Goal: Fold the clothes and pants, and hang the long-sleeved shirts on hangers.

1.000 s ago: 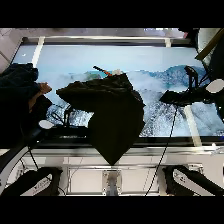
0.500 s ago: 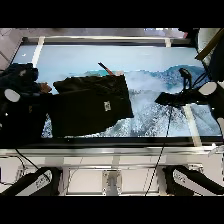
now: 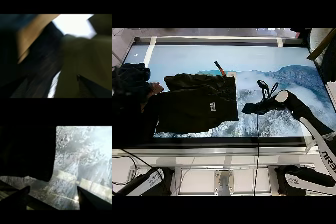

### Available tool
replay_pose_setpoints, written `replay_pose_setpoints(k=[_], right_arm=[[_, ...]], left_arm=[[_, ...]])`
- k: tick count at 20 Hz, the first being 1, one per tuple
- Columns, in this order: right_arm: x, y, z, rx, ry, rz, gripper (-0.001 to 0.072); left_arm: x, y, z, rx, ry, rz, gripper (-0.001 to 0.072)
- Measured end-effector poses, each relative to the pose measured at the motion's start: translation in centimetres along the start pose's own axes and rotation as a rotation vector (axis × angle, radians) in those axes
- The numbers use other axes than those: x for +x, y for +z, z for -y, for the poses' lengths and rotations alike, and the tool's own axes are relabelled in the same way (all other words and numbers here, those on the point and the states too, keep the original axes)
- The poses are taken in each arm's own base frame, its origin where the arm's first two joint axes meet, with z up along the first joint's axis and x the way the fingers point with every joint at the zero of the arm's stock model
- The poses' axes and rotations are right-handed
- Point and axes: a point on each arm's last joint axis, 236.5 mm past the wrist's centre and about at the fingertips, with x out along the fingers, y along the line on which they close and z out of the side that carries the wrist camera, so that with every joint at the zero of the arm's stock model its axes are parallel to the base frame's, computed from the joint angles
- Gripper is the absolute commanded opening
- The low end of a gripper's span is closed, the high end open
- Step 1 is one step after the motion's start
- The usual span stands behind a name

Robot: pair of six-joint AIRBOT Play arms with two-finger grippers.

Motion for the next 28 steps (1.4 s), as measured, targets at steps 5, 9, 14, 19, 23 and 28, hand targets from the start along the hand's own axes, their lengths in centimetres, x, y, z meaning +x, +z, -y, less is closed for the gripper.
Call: replay_pose_setpoints(k=[5, 9, 14, 19, 23, 28], right_arm=[[1.0, -2.5, -2.6, 0.155, 0.122, 0.08, 0.0634], [1.3, -1.9, -5.8, 0.259, 0.249, 0.178, 0.0634], [1.1, -1.5, -7.6, 0.306, 0.316, 0.207, 0.0633], [0.7, -0.9, -8.1, 0.315, 0.335, 0.229, 0.0633], [0.7, -0.9, -8.3, 0.315, 0.341, 0.224, 0.0632], [0.8, -1.5, -8.5, 0.3, 0.343, 0.201, 0.0631]], left_arm=[[0.1, -11.3, -3.7, -0.316, -0.015, -0.112, 0.0682], [3.0, -14.2, -0.1, -0.59, -0.209, -0.085, 0.0684], [4.6, -16.1, 1.7, -0.74, -0.294, -0.12, 0.0684], [6.1, -16.1, 2.2, -0.821, -0.32, -0.133, 0.0683], [7.8, -15.9, 3.6, -0.864, -0.35, -0.155, 0.0525], [9.2, -14.8, 4.3, -0.876, -0.345, -0.115, 0.0012]])
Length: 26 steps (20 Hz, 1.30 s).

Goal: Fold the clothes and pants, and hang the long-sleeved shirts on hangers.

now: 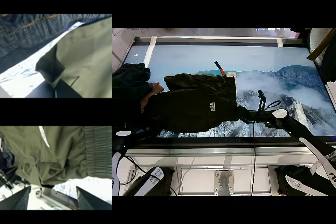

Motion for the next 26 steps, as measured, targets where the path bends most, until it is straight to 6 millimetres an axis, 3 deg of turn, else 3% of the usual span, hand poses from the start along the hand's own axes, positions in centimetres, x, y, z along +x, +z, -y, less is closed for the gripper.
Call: replay_pose_setpoints(k=[3, 7, 13, 14, 15, 17, 18, 20, 22, 24, 26], right_arm=[[0.6, -0.7, 0.9, 0.04, -0.03, -0.012, 0.0634], [3.3, -2.9, 2.6, 0.146, -0.095, -0.046, 0.0634], [6.1, -1.1, 6.0, 0.319, -0.181, 0.082, 0.0619], [6.4, -0.4, 6.2, 0.326, -0.187, 0.104, 0.0583], [6.8, 0.3, 6.2, 0.332, -0.189, 0.123, 0.0483], [7.3, 1.7, 6.0, 0.332, -0.188, 0.16, 0.0049], [7.5, 2.4, 5.7, 0.331, -0.183, 0.175, 0.0038], [7.4, 4.2, 4.5, 0.287, -0.165, 0.206, 0.0037], [6.1, 6.5, 1.7, 0.159, -0.122, 0.23, 0.0036], [2.8, 9.7, -3.3, -0.019, -0.053, 0.275, 0.0036], [-2.7, 12.8, -10.0, -0.204, 0.033, 0.346, 0.0036]], left_arm=[[0.3, 0.1, 0.3, 0.008, -0.007, 0.01, 0.0011], [0.4, -0.2, 0.5, 0.03, -0.014, 0.0, 0.0011], [-0.2, -0.5, 1.3, 0.087, -0.037, -0.004, 0.0011], [-0.3, -0.5, 1.5, 0.093, -0.042, -0.002, 0.0011], [-0.5, -0.4, 1.7, 0.098, -0.046, 0.004, 0.001], [-0.7, -0.4, 1.9, 0.114, -0.054, 0.011, 0.0011], [-0.8, -0.3, 2.1, 0.132, -0.057, 0.014, 0.001], [-1.2, -0.2, 2.7, 0.176, -0.07, 0.021, 0.0009], [-2.3, 0.6, 4.8, 0.257, -0.109, 0.039, 0.0009], [-4.8, 1.9, 9.1, 0.362, -0.184, 0.076, 0.0008], [-9.5, 3.5, 15.4, 0.481, -0.295, 0.147, 0.0008]])
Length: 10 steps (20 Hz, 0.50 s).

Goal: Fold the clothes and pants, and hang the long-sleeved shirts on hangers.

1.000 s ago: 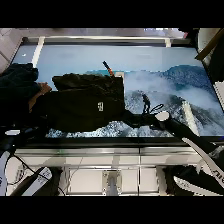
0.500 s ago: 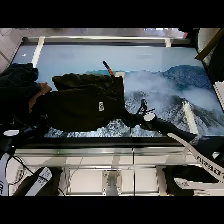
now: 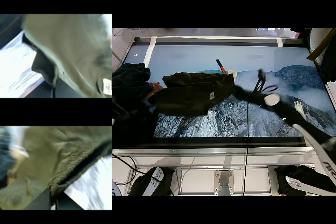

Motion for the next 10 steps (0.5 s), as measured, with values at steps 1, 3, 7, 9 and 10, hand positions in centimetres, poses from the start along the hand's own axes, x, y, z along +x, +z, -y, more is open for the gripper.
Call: replay_pose_setpoints(k=[1, 3, 7, 9, 10], right_arm=[[-2.7, 2.7, -3.6, -0.09, 0.058, 0.035, 0.0036], [-8.6, 5.8, -10.7, -0.257, 0.162, 0.068, 0.0036], [-20.3, 6.9, -21.5, -0.481, 0.309, 0.111, 0.0034], [-23.7, 6.0, -23.6, -0.522, 0.332, 0.09, 0.0034], [-24.5, 5.3, -23.9, -0.529, 0.331, 0.063, 0.0033]], left_arm=[[-1.9, 2.7, 3.6, 0.072, -0.057, 0.053, 0.0008], [-7.0, 6.6, 10.8, 0.234, -0.155, 0.159, 0.0008], [-18.8, 8.1, 22.9, 0.527, -0.294, 0.354, 0.0008], [-23.0, 7.5, 26.3, 0.608, -0.326, 0.429, 0.0007], [-24.4, 7.3, 27.4, 0.633, -0.337, 0.458, 0.0008]])
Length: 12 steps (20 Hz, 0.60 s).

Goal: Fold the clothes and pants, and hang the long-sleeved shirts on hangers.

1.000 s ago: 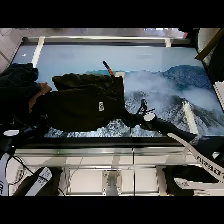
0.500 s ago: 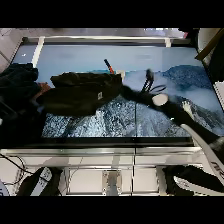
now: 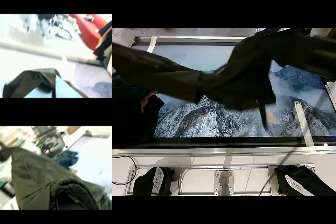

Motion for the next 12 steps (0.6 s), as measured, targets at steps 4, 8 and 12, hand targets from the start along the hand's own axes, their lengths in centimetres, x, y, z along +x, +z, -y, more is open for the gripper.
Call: replay_pose_setpoints(k=[4, 8, 12], right_arm=[[0.2, -1.6, 0.9, 0.013, -0.035, -0.103, 0.0033], [4.4, -4.3, 7.1, 0.049, -0.132, -0.237, 0.0033], [9.8, -9.0, 17.4, 0.14, -0.256, -0.4, 0.0033]], left_arm=[[-0.2, 1.9, 1.3, -0.001, -0.031, 0.026, 0.0008], [4.7, -0.2, -0.1, -0.082, -0.113, -0.085, 0.0007], [14.4, -6.7, -2.9, -0.108, -0.11, -0.254, 0.0007]])
